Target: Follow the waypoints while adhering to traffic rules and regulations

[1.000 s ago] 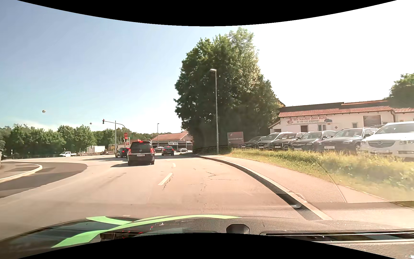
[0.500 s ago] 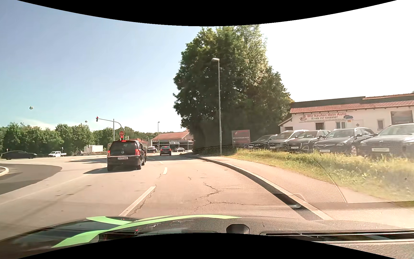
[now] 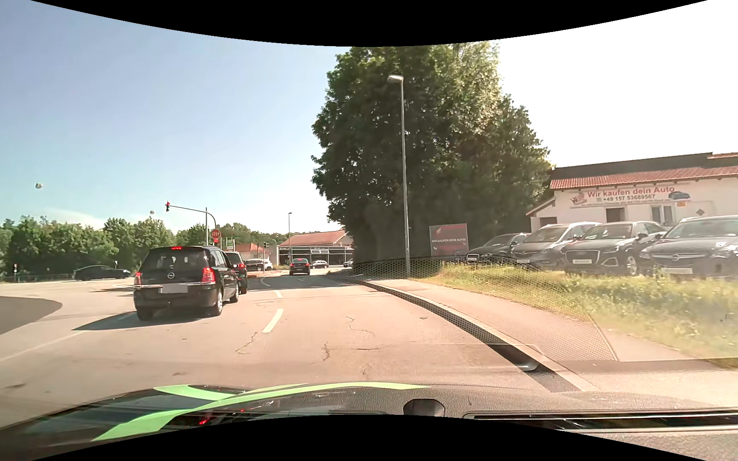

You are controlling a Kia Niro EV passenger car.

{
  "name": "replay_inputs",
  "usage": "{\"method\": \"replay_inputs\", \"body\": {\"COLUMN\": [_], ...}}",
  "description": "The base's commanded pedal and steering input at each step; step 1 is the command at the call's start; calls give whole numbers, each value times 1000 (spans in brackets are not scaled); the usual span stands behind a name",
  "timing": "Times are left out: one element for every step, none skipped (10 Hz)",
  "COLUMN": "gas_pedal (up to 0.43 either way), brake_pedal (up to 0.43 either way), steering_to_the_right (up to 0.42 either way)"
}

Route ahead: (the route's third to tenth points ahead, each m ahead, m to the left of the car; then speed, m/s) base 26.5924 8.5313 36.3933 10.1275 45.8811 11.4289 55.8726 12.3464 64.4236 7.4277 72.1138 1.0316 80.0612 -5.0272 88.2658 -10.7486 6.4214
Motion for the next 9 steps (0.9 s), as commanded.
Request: {"method": "replay_inputs", "body": {"gas_pedal": [157,157,157,157,150,150,130,110,110], "brake_pedal": [0,0,0,0,0,0,0,0,0], "steering_to_the_right": [-65,-67,-71,-80,-91,-98,-104,-110,-115]}}
